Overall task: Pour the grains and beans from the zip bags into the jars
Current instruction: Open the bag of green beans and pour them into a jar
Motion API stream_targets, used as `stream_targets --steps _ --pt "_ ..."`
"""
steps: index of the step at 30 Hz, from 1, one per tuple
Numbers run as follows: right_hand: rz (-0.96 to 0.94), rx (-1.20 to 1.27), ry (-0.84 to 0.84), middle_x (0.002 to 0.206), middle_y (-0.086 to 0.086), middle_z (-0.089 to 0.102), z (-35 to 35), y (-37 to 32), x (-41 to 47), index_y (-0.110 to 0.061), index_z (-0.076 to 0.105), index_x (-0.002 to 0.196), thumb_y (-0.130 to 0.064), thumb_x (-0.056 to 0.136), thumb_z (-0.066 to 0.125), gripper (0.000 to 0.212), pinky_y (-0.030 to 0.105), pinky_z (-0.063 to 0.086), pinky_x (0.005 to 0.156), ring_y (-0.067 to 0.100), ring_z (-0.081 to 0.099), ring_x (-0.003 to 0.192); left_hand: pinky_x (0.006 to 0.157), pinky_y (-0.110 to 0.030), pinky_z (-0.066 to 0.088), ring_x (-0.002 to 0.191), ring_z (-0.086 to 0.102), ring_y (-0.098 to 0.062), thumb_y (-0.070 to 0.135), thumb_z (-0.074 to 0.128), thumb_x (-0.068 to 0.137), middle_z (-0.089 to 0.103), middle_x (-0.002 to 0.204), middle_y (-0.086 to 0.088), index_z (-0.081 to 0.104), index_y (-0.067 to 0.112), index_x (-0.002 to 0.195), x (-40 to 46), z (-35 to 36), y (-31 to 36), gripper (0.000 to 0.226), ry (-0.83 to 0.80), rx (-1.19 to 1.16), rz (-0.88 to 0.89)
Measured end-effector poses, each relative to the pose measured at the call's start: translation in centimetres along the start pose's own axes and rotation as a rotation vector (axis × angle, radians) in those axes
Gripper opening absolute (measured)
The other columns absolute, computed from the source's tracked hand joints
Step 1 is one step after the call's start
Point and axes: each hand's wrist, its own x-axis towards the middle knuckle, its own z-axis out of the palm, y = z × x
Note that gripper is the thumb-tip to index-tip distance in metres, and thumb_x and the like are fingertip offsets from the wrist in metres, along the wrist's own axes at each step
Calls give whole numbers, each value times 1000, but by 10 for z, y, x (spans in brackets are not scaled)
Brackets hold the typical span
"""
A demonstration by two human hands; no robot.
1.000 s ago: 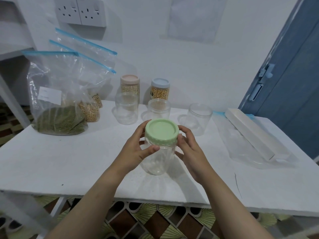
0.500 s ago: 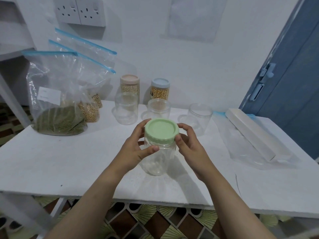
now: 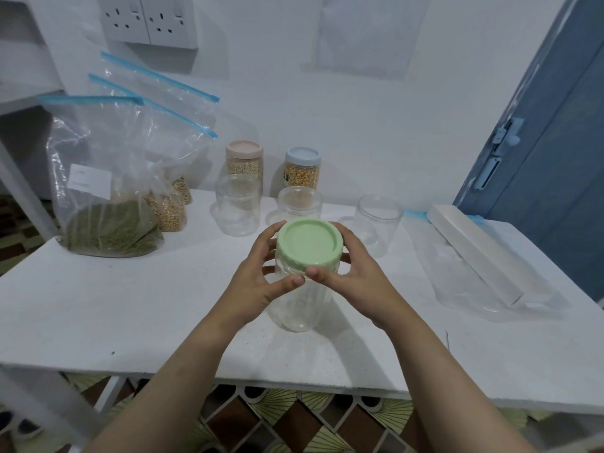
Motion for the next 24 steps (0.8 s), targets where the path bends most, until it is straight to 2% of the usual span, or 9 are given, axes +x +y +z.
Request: stream_targets --steps 3,6,9,11,13,14,17,21,24 --pt "-36 -4 50 135 -24 43 -7 4 3 -61 41 124 -61 68 81 68 21 42 94 -17 46 113 103 -35 48 126 53 -10 71 82 56 53 135 16 39 66 129 2 3 1 85 10 -8 1" --pt "-28 32 198 138 -17 47 -18 14 3 -53 41 133 -67 65 74 77 31 45 98 -13 49 112 104 -33 47 124 53 -5 62 81 60 54 130 29 40 63 130 2 13 -3 82 66 0 -6" --pt "22 43 372 137 -17 49 -36 32 -4 -48 43 136 -69 72 74 74 23 45 89 -12 51 109 104 -29 44 124 49 2 60 81 67 50 135 30 38 57 136 4 30 -4 81 176 24 2" --pt "85 15 414 133 -14 50 -49 51 -11 -53 45 127 -64 71 70 62 18 43 84 -8 52 109 105 -30 43 125 46 3 57 79 72 46 140 25 36 48 142 6 42 -4 83 245 43 3" --pt "162 -80 379 126 -12 48 -60 74 -16 -54 47 120 -66 73 69 53 20 42 87 1 51 112 110 -35 40 129 43 -2 56 74 72 42 144 22 32 45 146 9 53 -4 85 300 52 -11" --pt "197 -141 355 122 -12 48 -65 87 -18 -53 48 121 -70 73 71 56 24 41 91 8 50 115 113 -38 38 132 42 -5 58 73 72 41 144 22 31 45 146 10 57 -4 87 321 55 -21" --pt "304 -299 302 121 -10 46 -72 119 -20 -44 50 127 -85 57 60 82 37 38 103 18 43 123 116 -43 34 138 35 -6 63 70 72 35 138 34 27 50 145 16 69 -4 86 368 64 -31" --pt "409 -527 223 122 -6 40 -68 131 -17 -38 47 132 -92 50 43 98 39 27 99 24 38 123 118 -40 29 141 28 -5 61 69 74 29 133 42 22 55 143 22 78 -3 83 409 73 -37" --pt "454 -632 181 128 -4 37 -64 136 -13 -31 46 129 -88 62 57 89 40 26 101 25 33 125 117 -36 27 141 25 -5 64 67 75 25 130 46 19 59 142 23 82 -3 83 427 79 -53"
